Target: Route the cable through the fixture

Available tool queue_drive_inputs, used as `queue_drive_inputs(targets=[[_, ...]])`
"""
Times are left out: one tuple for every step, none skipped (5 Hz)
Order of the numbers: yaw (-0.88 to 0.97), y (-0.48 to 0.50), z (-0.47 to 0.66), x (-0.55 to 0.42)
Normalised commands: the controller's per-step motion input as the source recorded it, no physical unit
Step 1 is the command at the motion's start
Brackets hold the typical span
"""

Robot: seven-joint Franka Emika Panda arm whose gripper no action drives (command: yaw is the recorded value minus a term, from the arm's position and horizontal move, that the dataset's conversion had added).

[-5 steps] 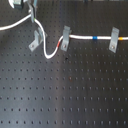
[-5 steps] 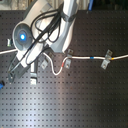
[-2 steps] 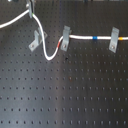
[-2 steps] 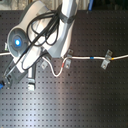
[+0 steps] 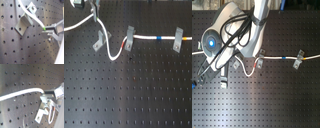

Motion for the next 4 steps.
queue_drive_inputs(targets=[[0.43,0.035,0.19,0.092],[0.16,-0.060,0.43,-0.092],[0.02,-0.086,0.37,-0.147],[0.02,-0.069,0.31,-0.123]])
